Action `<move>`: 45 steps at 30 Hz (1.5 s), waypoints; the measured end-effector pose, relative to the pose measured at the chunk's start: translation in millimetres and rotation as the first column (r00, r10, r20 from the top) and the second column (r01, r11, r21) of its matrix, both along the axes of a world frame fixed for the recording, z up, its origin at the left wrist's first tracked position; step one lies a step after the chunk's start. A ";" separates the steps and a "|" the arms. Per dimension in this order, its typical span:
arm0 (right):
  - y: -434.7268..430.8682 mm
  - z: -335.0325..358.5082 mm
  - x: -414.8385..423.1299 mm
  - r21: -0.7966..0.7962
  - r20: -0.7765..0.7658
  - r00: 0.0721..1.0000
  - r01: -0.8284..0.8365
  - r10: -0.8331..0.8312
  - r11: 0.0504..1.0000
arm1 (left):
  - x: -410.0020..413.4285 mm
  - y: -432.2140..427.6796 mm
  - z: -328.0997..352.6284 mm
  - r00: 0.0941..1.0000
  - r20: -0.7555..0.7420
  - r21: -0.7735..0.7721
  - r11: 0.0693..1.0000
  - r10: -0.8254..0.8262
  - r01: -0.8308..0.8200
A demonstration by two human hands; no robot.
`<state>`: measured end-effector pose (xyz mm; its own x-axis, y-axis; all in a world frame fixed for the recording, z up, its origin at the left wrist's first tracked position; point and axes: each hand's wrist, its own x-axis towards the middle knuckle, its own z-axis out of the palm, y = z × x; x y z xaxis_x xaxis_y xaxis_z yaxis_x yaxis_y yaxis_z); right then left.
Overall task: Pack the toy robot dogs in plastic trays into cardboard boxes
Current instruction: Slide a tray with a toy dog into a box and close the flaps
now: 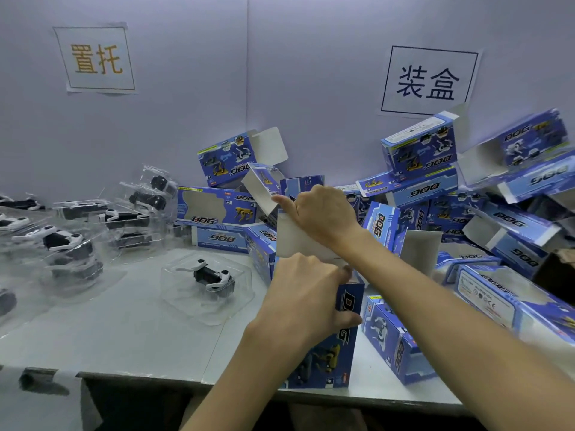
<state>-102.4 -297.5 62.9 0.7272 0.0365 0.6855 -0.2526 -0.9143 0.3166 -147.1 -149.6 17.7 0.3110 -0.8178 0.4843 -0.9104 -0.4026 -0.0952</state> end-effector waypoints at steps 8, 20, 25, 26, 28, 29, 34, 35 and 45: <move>-9.9 22.5 -8.8 0.515 -0.132 0.954 -0.167 0.270 0.841 | 5.2 -3.1 -13.6 0.998 0.057 -0.095 0.995 -0.022 0.027; -11.9 16.3 -81.8 0.842 -0.194 0.814 -0.149 0.548 0.519 | 10.2 -0.8 -28.3 0.992 0.119 -0.144 0.988 -0.036 0.053; 3.7 -19.1 -105.3 0.855 -0.139 0.807 -0.194 0.574 0.480 | 6.1 1.5 -32.7 0.992 0.118 -0.144 0.988 -0.039 0.056; 5.3 -25.1 -107.2 0.851 -0.095 0.818 -0.229 0.568 0.472 | 5.3 2.4 -32.6 0.992 0.116 -0.147 0.987 -0.044 0.061; 5.9 -30.8 -108.3 0.860 -0.013 0.820 -0.282 0.572 0.425 | 5.8 6.3 -29.3 0.993 0.094 -0.171 0.982 -0.069 0.085; 4.6 -31.6 -108.1 0.868 0.016 0.816 -0.298 0.578 0.397 | 7.0 10.2 -27.0 0.993 0.062 -0.189 0.975 -0.105 0.114; 2.0 -32.7 -108.0 0.816 0.066 0.810 -0.379 0.582 0.436 | 11.6 41.7 -32.5 0.901 -0.198 -0.312 0.897 -0.385 0.315; 2.6 -33.9 -108.5 0.805 0.066 0.815 -0.384 0.575 0.452 | 12.2 45.1 -38.8 0.906 -0.163 -0.318 0.890 -0.390 0.326; 9.0 -33.2 -119.1 0.787 -0.033 0.816 -0.335 0.577 0.518 | 6.2 47.2 -62.2 0.930 0.078 -0.417 0.836 -0.359 0.357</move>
<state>-221.5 -288.4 29.6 0.9042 0.0061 0.4271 0.2494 -0.8193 -0.5162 -141.0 -102.4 -44.4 0.0383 -0.5934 0.8040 -0.9987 -0.0493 0.0112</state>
